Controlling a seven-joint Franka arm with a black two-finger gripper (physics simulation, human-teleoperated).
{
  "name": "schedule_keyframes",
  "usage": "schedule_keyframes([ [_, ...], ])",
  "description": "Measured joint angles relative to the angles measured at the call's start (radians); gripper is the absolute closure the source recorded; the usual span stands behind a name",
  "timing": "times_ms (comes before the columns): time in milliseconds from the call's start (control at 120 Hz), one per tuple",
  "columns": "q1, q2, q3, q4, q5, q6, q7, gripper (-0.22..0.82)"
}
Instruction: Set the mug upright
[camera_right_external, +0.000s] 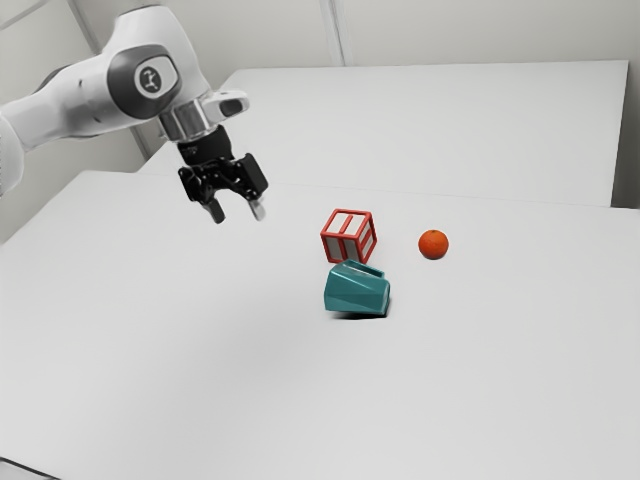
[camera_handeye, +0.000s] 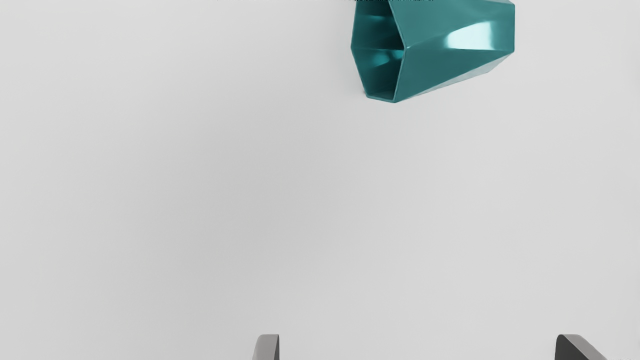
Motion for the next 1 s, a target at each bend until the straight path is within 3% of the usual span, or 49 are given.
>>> schedule_keyframes([
  [242,0.034,0.053,0.001,-0.079,-0.167,0.129,0.169,0.00],
  [467,0.160,0.130,0.002,-0.105,-0.323,0.192,0.321,0.00],
  [1000,0.166,0.335,-0.003,-0.102,-0.583,0.265,0.642,0.00],
])
